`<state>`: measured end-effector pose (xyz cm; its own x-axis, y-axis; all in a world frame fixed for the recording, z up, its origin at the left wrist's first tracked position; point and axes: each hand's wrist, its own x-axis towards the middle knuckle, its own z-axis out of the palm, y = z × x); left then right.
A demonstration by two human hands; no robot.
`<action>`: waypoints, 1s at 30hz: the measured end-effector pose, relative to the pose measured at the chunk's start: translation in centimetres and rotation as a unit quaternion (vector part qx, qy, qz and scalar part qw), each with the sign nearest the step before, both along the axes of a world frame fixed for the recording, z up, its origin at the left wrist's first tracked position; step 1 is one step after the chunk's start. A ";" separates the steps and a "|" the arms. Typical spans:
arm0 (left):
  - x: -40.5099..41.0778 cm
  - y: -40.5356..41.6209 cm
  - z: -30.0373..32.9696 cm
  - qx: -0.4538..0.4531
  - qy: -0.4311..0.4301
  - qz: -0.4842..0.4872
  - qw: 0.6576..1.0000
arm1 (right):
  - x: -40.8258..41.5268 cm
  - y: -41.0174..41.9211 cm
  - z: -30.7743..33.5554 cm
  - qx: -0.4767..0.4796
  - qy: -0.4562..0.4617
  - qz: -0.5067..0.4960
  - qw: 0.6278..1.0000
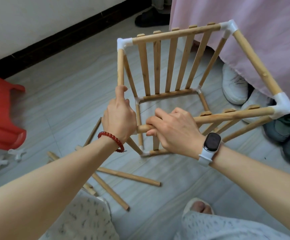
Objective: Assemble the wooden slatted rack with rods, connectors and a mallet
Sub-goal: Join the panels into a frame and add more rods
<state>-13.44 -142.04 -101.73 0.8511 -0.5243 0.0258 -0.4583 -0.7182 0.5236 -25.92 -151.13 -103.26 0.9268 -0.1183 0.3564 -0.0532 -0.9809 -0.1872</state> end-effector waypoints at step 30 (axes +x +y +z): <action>0.2 -0.3 -0.4 -0.045 0.039 0.005 0.998 | 0.4 -0.1 0.1 0.008 -0.011 -0.002 1.000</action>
